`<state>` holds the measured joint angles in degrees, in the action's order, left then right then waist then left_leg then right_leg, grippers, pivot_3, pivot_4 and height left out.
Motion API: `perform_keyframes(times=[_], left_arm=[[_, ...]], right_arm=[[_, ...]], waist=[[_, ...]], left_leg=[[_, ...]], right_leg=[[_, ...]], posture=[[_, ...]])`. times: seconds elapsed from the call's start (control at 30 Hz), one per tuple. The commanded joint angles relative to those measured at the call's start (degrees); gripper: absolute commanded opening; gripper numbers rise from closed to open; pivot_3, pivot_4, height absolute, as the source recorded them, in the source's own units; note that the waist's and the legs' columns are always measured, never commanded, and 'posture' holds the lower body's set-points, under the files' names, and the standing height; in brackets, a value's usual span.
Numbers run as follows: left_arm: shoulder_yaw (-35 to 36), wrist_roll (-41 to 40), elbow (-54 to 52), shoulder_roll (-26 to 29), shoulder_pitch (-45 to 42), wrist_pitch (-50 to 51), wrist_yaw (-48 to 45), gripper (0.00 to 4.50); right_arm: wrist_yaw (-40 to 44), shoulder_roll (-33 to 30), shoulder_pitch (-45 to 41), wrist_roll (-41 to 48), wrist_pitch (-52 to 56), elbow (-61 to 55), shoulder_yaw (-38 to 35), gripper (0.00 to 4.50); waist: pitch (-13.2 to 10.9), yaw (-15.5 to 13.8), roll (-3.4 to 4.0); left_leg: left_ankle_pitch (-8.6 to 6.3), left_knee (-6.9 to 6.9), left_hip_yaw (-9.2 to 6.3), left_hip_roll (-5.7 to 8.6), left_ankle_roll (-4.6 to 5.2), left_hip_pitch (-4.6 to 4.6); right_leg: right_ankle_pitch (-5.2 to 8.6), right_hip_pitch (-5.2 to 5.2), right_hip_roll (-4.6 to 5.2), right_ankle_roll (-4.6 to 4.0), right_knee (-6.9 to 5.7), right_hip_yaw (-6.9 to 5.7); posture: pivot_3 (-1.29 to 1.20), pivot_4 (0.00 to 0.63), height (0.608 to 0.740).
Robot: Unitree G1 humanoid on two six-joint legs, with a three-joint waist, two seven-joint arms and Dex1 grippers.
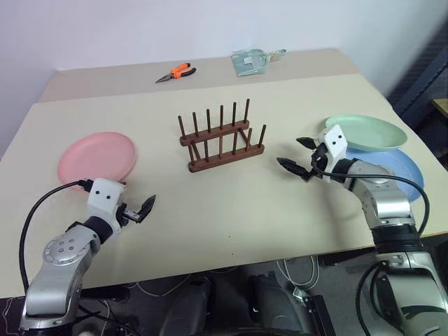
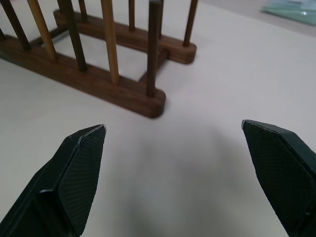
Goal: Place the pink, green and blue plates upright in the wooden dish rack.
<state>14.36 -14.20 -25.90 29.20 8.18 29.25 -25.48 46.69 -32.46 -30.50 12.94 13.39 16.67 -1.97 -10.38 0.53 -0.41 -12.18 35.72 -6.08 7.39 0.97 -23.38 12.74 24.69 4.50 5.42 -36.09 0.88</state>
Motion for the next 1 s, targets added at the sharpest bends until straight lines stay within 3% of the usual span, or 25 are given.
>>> perform_keyframes(times=[0.03,0.37,0.67,0.87,1.0], left_arm=[[0.68,0.34,-1.39,-0.16,0.32,-1.13,0.82,4.45],[-4.67,0.37,2.03,0.78,-3.98,-1.6,-2.08,4.45],[-19.21,4.16,31.04,-2.32,-28.9,-8.65,-13.6,4.45],[-24.26,7.1,48.33,-6.54,-39.41,-14.41,-19.12,4.45],[-24.82,9.42,55.63,-8.72,-43.0,-17.85,-18.6,3.18]], right_arm=[[0.06,0.5,-2.02,-0.53,-2.87,1.04,-0.34,4.5],[-0.26,1.47,0.85,-1.08,-2.47,-2.3,1.51,4.5],[-7.63,4.8,10.55,-2.97,1.9,-18.27,3.05,4.5],[-11.88,4.61,15.93,-2.95,5.47,-26.32,1.54,4.5],[-13.01,3.94,17.64,-2.94,6.47,-28.53,0.98,4.5]], waist=[[0.0,-0.09,0.0],[0.0,-0.29,0.0],[0.01,-1.36,0.01],[0.07,-1.35,0.04],[0.1,-1.39,0.03]], left_leg=[[0.0,0.0,0.0,0.0,0.0,0.0],[0.0,0.01,0.0,0.01,0.0,0.0],[-0.02,0.22,-0.03,0.06,0.02,-0.07],[-0.03,0.24,-0.04,0.07,0.04,-0.06],[-0.03,0.31,-0.07,0.08,0.06,-0.06]], right_leg=[[0.0,0.0,0.0,0.0,0.0,0.0],[-0.01,-0.01,0.0,0.01,0.0,0.0],[-0.03,-0.01,0.0,0.05,-0.02,-0.04],[-0.04,-0.03,0.02,0.06,-0.05,-0.04],[-0.04,-0.1,0.02,0.07,-0.04,-0.08]], posture=[[0.0,0.15,0.729],[0.0,0.15,0.729],[0.0,0.15,0.729],[0.0,0.15,0.729],[0.0,0.15,0.729]])
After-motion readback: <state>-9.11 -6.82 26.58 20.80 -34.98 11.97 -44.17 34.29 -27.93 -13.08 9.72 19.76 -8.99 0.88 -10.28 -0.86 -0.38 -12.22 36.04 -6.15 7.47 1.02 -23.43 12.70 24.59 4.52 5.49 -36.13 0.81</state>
